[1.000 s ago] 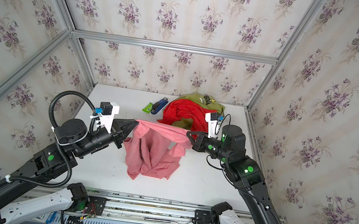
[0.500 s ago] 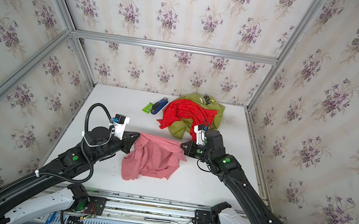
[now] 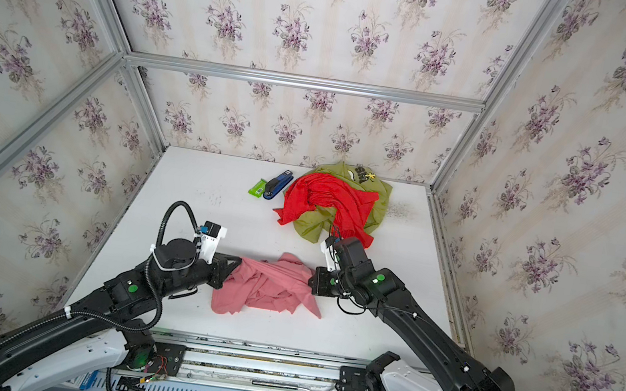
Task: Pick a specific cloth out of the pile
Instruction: 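Lower the pink cloth with both grippers onto the table nearer the robot, then open both grippers to release the pink cloth and lift them away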
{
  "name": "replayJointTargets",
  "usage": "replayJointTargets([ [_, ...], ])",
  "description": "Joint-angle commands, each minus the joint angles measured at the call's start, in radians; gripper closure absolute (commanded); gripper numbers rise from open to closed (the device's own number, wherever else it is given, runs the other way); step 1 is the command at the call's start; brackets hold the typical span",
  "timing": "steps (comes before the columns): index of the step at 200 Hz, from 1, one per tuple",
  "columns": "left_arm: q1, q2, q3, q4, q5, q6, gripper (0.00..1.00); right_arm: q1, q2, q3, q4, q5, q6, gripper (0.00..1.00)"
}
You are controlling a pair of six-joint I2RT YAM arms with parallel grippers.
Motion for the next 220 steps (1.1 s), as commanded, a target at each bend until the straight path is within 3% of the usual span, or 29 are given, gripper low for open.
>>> replayJointTargets([
  [1, -0.005, -0.026, -0.055, -0.003, -0.14, -0.097, 0.96, 0.001, -0.014, -0.06, -0.13, 0.16, 0.003, 1.0],
  [28, -0.005, -0.021, -0.121, -0.008, -0.149, -0.162, 0.92, 0.002, 0.006, -0.125, -0.05, 0.187, 0.016, 1.0],
  [32, -0.005, -0.02, -0.128, -0.007, -0.151, -0.168, 0.88, 0.002, 0.01, -0.134, -0.037, 0.184, 0.017, 0.95],
  [44, -0.005, -0.017, -0.14, -0.008, -0.157, -0.169, 0.7, 0.002, 0.017, -0.154, 0.005, 0.174, 0.023, 0.81],
  [55, -0.005, -0.03, -0.137, -0.009, -0.161, -0.155, 0.47, 0.002, 0.01, -0.156, 0.025, 0.161, 0.019, 0.66],
  [67, -0.005, -0.063, -0.124, -0.012, -0.168, -0.133, 0.16, 0.002, -0.022, -0.154, 0.036, 0.166, 0.015, 0.52],
  [77, -0.006, -0.103, -0.107, -0.026, -0.178, -0.103, 0.01, 0.002, -0.065, -0.157, 0.048, 0.186, -0.001, 0.41],
  [100, -0.004, -0.2, -0.077, -0.044, -0.229, -0.003, 0.0, -0.008, -0.178, -0.159, 0.072, 0.268, -0.049, 0.01],
  [119, 0.007, -0.243, -0.05, -0.05, -0.32, 0.056, 0.0, -0.039, -0.252, -0.167, 0.137, 0.348, -0.15, 0.0],
  [134, 0.024, -0.226, -0.029, -0.057, -0.426, 0.098, 0.0, -0.049, -0.287, -0.203, 0.242, 0.478, -0.267, 0.0],
  [152, 0.089, -0.136, 0.002, -0.039, -0.554, 0.163, 0.0, -0.05, -0.296, -0.303, 0.479, 0.611, -0.475, 0.01],
  [160, 0.136, -0.083, -0.003, 0.015, -0.588, 0.212, 0.0, -0.05, -0.28, -0.382, 0.661, 0.665, -0.6, 0.01],
  [176, 0.264, 0.049, -0.02, 0.146, -0.541, 0.361, 0.0, -0.086, -0.181, -0.538, 1.088, 0.755, -0.809, 0.0],
  [191, 0.361, 0.201, -0.01, 0.242, -0.547, 0.442, 0.0, -0.219, -0.005, -0.569, 1.319, 0.694, -0.775, 0.01],
  [220, 0.575, 0.379, -0.044, 0.487, -0.333, 0.502, 0.0, -0.362, 0.268, -0.629, 1.776, 0.587, -0.759, 0.01],
])
